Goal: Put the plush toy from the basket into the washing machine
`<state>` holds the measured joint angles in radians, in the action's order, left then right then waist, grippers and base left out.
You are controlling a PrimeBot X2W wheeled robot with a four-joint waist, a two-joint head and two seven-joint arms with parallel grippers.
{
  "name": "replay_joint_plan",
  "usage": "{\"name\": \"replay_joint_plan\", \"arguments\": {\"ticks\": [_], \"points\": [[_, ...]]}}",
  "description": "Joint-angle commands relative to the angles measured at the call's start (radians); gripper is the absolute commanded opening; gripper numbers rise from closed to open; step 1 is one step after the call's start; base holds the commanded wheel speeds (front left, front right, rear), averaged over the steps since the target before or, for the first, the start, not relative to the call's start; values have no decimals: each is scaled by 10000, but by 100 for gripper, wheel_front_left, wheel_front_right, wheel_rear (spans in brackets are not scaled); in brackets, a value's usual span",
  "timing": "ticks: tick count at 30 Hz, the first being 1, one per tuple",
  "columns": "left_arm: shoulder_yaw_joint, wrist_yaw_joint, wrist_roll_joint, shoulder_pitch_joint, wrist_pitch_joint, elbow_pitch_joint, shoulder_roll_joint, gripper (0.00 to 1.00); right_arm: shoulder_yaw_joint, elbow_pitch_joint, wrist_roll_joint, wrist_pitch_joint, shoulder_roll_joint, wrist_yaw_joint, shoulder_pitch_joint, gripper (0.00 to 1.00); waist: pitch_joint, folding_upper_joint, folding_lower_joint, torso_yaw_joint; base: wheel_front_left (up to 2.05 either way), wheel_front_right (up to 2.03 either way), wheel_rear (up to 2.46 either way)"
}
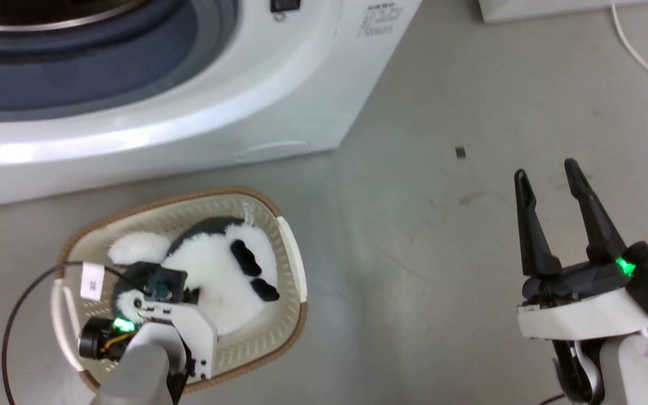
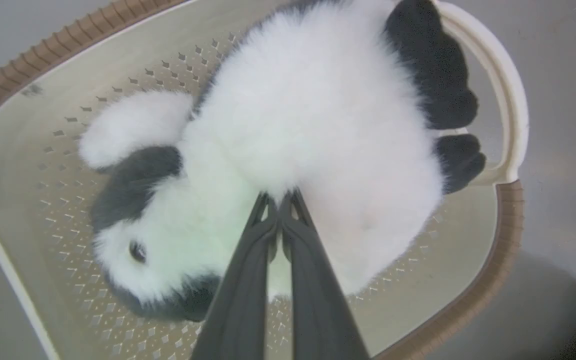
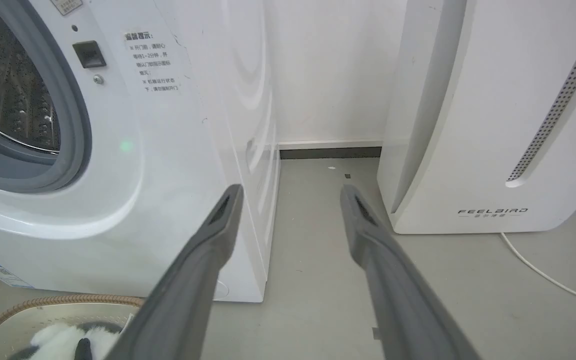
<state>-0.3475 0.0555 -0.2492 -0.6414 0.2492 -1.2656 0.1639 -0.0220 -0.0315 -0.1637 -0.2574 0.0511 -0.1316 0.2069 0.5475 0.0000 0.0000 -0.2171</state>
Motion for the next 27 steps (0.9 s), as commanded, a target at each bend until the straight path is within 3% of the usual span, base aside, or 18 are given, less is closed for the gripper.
{"name": "replay_joint_plan", "arguments": {"ticks": [1,16,27], "points": [[18,20,-45,139,97,70,2,0,0,38,27,-44,-9,9,-107,100,-409,0,0,243,0,0,0],[459,57,35,2657,124,3667,20,0,271,315,465,-44,-9,9,-1011,100,-2675,0,0,1390,0,0,0],[1188,45,400,4389,125,6672,-39,0,275,450,417,-44,-9,9,-1680,100,-3923,0,0,1776,0,0,0]]}}
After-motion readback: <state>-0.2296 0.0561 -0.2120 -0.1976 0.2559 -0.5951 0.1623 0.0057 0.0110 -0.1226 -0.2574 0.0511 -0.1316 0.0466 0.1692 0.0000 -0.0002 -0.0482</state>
